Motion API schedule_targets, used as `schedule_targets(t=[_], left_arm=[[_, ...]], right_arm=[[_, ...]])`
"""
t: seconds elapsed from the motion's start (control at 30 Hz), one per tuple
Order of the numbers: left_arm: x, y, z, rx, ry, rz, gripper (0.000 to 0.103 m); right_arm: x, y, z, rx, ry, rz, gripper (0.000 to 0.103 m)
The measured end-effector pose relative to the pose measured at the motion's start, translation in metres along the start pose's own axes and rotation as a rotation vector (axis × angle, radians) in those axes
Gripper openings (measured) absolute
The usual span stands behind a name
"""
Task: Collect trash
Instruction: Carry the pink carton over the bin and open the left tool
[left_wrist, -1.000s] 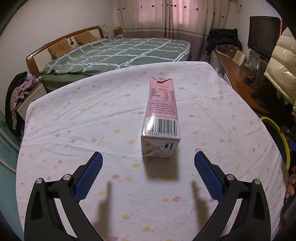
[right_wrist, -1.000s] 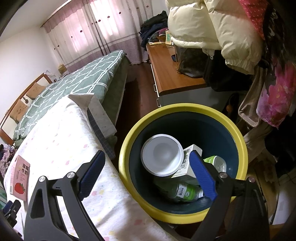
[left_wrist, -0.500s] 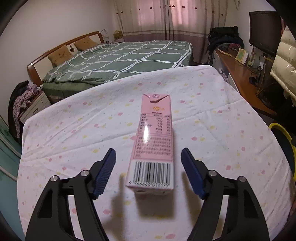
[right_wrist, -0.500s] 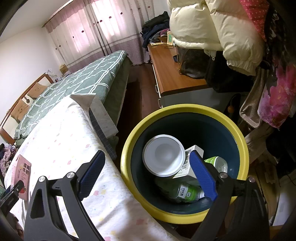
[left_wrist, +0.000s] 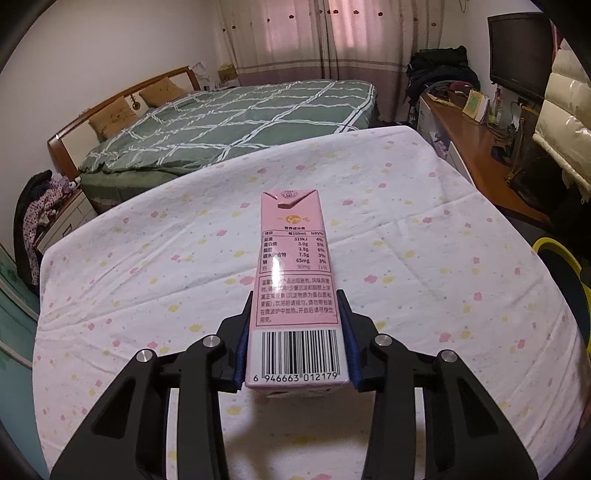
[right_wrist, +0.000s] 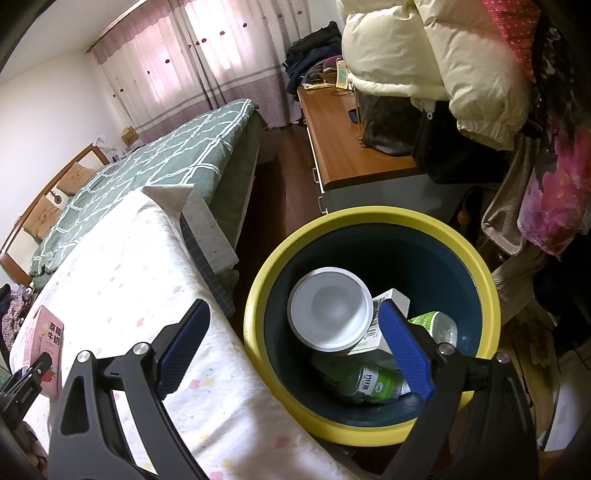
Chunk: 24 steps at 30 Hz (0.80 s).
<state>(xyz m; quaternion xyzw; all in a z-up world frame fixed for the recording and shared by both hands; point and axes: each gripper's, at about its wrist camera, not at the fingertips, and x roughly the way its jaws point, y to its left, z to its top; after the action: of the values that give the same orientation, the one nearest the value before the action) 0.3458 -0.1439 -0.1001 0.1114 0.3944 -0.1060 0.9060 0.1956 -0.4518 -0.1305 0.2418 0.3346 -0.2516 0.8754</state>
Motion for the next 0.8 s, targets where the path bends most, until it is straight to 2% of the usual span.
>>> schedule_targets(t=[0.37,0.6,0.8], left_arm=[[-0.037,-0.019,-0.004,0.029,-0.051,-0.032,0.04],[-0.067,-0.058,-0.004,0.065,-0.086,-0.083,0.04],[-0.08,-0.099,-0.002,0.102,-0.097,-0.131,0.039]], right_arm=[[-0.006,0.0,-0.001,-0.004,-0.027,0.001,0.088],[-0.024,-0.006,-0.002,-0.042,-0.042,0.04,0.088],[-0.043,-0.04,0.001,-0.012,-0.052,0.052,0.088]])
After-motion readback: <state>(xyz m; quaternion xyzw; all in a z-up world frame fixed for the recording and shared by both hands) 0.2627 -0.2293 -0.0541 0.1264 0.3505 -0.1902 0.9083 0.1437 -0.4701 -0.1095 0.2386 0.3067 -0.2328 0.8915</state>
